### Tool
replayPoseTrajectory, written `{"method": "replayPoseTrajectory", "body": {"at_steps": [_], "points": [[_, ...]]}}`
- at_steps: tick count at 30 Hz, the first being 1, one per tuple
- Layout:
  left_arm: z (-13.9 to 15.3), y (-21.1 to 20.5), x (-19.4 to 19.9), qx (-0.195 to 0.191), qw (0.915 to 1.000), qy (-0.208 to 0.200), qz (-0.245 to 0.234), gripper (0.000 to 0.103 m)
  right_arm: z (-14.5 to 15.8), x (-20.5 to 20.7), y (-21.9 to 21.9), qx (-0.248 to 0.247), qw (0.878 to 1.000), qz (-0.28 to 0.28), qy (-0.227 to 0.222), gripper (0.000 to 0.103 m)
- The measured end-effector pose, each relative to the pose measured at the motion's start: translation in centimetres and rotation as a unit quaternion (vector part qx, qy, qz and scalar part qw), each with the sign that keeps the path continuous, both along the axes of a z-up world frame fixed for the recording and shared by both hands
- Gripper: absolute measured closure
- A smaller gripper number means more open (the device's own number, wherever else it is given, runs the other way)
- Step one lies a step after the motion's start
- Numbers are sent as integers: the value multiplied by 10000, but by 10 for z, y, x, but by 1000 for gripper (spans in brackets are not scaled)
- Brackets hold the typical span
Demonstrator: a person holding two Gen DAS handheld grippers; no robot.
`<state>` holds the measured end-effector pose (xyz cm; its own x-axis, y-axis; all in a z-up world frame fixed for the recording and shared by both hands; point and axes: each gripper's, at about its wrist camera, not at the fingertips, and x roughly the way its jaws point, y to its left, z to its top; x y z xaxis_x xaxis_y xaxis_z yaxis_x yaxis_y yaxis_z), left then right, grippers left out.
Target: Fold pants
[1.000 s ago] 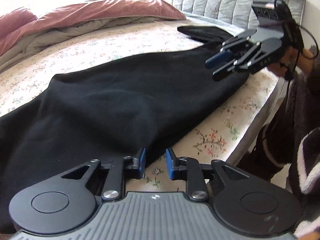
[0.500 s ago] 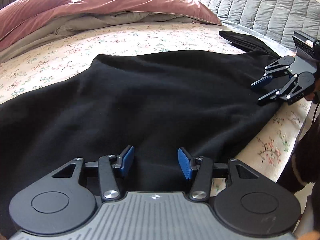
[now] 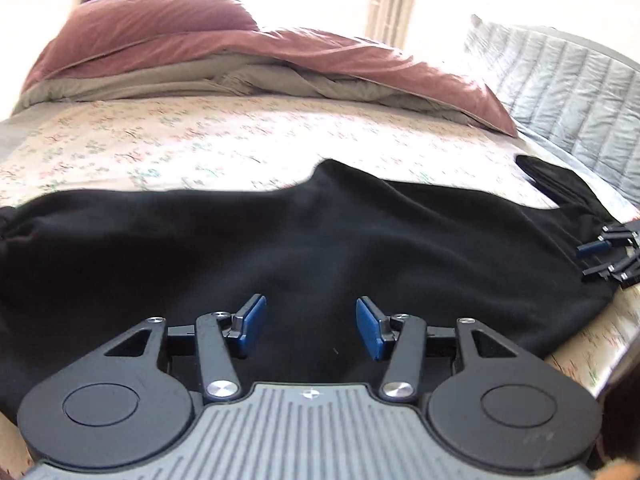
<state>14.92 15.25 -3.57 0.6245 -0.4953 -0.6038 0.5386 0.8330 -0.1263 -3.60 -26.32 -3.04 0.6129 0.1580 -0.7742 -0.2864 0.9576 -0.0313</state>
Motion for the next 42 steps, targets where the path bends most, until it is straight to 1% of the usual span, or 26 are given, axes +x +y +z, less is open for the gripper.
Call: {"method": "replayPoseTrajectory", "body": {"at_steps": [1,4,8,9,10,11,12,13,14,15,16,17,21,22,24,25,27,29,31,33,35,38,40,42], "points": [[2,-3,8,56,9997,-100,201,41,0,9,5,-16,10000,-42,-86,46],[-1,-13,29,356,9958,-370,763,40,1,39,22,-53,9989,-241,-387,46],[-12,-14,55,796,9847,-468,1476,40,-5,76,28,238,9944,-727,-727,46],[-15,-11,60,878,9814,-446,1649,41,-9,83,27,246,9931,-861,-756,46],[-18,-5,65,918,9785,-407,1804,41,-15,91,25,195,9919,-1025,-728,46],[-21,0,69,1005,9738,-407,1999,42,-21,96,21,96,9909,-1172,-654,47],[-23,5,72,1064,9713,-426,2084,42,-26,99,15,22,9896,-1282,-648,47],[-26,11,73,1069,9703,-457,2120,42,-29,102,7,-5,9877,-1403,-687,48],[-26,16,73,1078,9688,-494,2177,42,-30,104,0,-21,9851,-1592,-652,43],[-26,20,72,1063,9682,-507,2208,43,-31,104,-14,136,9817,-1810,-570,42],[-25,22,72,1012,9685,-500,2220,43,-33,101,-32,483,9765,-2043,-492,42],[-25,24,71,982,9686,-493,2230,44,-34,98,-44,568,9720,-2229,-483,42],[-16,13,66,1126,9659,-577,2258,45,-28,82,-62,600,9622,-2600,-547,42],[-13,10,66,1083,9666,-557,2254,45,-25,78,-61,542,9607,-2659,-579,37],[-3,4,58,920,9694,-457,2231,39,-16,70,-56,412,9598,-2696,-656,37],[2,0,54,867,9706,-315,2223,37,-8,68,-53,388,9607,-2671,-652,35],[10,-9,46,709,9754,-40,2087,28,1,62,-52,375,9594,-2732,-592,32],[17,-19,34,520,9795,144,1942,24,8,53,-55,321,9570,-2834,-520,28],[24,-28,26,307,9823,283,1824,20,13,45,-60,298,9547,-2919,-492,27],[29,-39,19,136,9847,358,1699,12,18,37,-66,316,9512,-3029,-494,27],[31,-51,16,115,9865,466,1567,9,23,29,-72,383,9470,-3146,-533,23],[30,-72,10,52,9888,630,1355,6,31,15,-82,505,9415,-3274,-611,21],[28,-84,6,-8,9898,729,1225,4,38,7,-87,499,9394,-3322,-686,20],[27,-97,2,-46,9914,763,1066,0,42,0,-90,441,9385,-3340,-760,16]]}}
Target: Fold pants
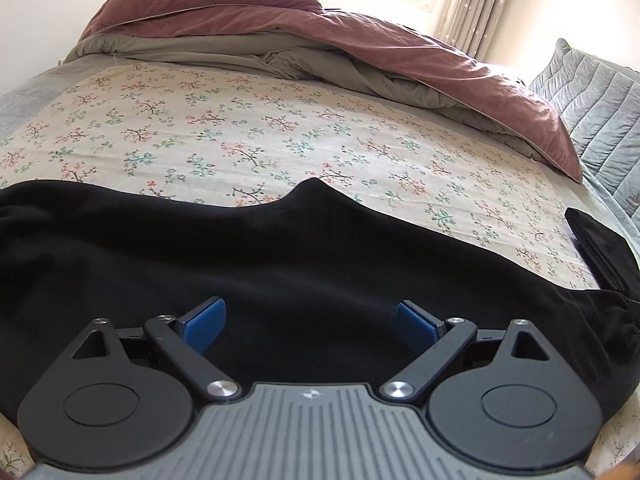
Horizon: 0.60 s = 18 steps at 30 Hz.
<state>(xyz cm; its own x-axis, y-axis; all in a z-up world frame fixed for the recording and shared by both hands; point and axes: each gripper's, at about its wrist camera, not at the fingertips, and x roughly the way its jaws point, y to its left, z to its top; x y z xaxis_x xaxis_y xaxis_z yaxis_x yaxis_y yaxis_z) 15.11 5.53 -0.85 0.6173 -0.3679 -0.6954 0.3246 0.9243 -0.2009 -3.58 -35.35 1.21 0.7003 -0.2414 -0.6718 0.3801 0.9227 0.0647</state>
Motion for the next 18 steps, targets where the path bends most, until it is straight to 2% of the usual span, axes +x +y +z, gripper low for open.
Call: {"method": "replayPoseTrajectory", "body": {"at_steps": [3,6,11,16,18], "points": [[-4,-20,-7,67,9998,15,-213,0,3,-9,-11,-23,10000,-92,-17,15],[-10,-39,-14,120,9990,42,-429,0,-2,-14,-25,219,9995,-231,60,14],[-17,-61,-22,179,9971,36,-737,0,-18,-21,-48,516,9971,-485,289,14],[-23,-75,-26,162,9960,118,-875,0,-36,-20,-64,531,9949,-615,593,14],[-24,-79,-26,142,9956,149,-910,0,-45,-18,-72,685,9928,-675,711,14]]}}
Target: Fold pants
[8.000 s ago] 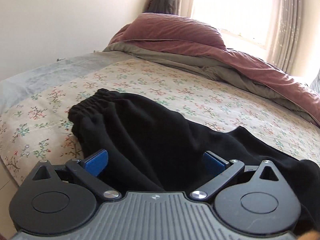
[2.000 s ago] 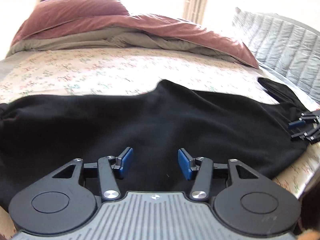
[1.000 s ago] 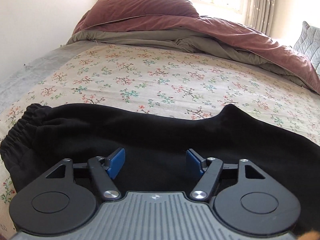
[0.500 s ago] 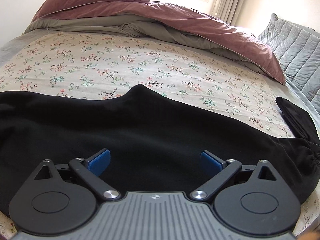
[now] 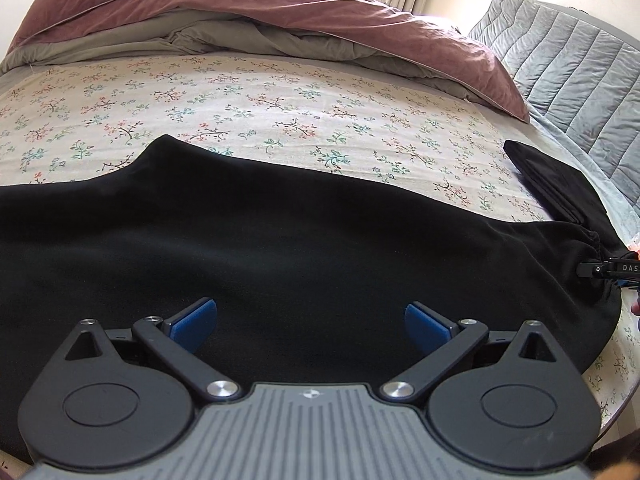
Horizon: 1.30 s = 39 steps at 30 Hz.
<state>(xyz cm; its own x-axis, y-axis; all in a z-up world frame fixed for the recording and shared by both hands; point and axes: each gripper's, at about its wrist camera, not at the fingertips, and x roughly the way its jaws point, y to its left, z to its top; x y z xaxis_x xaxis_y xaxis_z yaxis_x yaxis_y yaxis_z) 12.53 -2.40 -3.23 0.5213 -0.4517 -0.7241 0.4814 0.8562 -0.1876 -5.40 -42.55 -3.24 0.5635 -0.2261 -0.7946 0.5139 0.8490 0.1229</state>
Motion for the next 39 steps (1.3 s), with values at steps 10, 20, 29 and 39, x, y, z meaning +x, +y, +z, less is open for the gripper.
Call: {"method": "replayPoseTrajectory", "body": {"at_steps": [10,20,29,39], "points": [[-5,-15,0,39,9999,71,-124,0,-24,5,-2,-71,9998,34,186,13],[-8,-22,-2,70,9997,76,-237,0,-18,2,1,-105,9999,-44,110,51],[-5,-17,-3,-96,9996,75,-264,0,9,2,4,464,9980,-48,-430,78],[-3,-16,-2,-1214,9890,579,-620,0,45,25,62,819,9868,939,-1031,79]]}}
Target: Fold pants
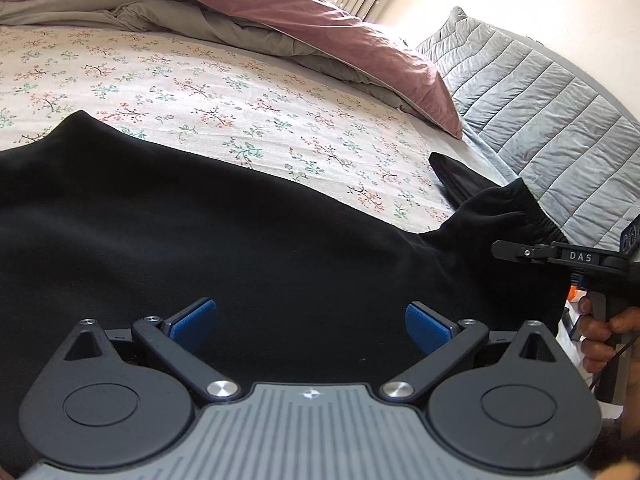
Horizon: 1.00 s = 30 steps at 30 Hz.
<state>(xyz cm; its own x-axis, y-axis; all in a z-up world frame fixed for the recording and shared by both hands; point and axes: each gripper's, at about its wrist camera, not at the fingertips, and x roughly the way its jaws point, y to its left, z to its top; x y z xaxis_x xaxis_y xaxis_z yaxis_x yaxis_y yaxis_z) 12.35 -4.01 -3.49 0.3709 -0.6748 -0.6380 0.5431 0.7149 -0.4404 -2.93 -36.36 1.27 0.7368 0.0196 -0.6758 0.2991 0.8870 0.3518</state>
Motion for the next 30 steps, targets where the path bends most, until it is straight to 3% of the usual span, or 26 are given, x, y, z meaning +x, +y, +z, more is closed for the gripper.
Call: {"method": "replayPoseTrajectory", "body": {"at_steps": [6,13,15,16,17,20,24,30], "points": [[-10,-8,5,-310,9989,358,0,0,-15,34,48,129,9973,654,292,78],[-22,-10,15,-610,9951,776,109,0,-41,53,81,-84,9923,912,830,67],[-23,-10,16,-748,9934,864,96,0,-39,51,82,-53,9919,971,813,57],[-24,-10,17,-821,9923,921,81,0,-37,50,81,31,9920,1013,755,40],[-25,-11,17,-898,9911,984,72,0,-34,48,80,145,9922,1034,678,32],[-31,-14,19,-1130,9868,1158,59,0,-24,42,77,351,9920,1109,483,33],[-34,-19,18,-1361,9824,1278,33,0,-13,33,73,243,9938,1044,311,33],[-39,-30,16,-1652,9749,1493,-99,0,-7,22,46,319,9974,630,135,38]]}}
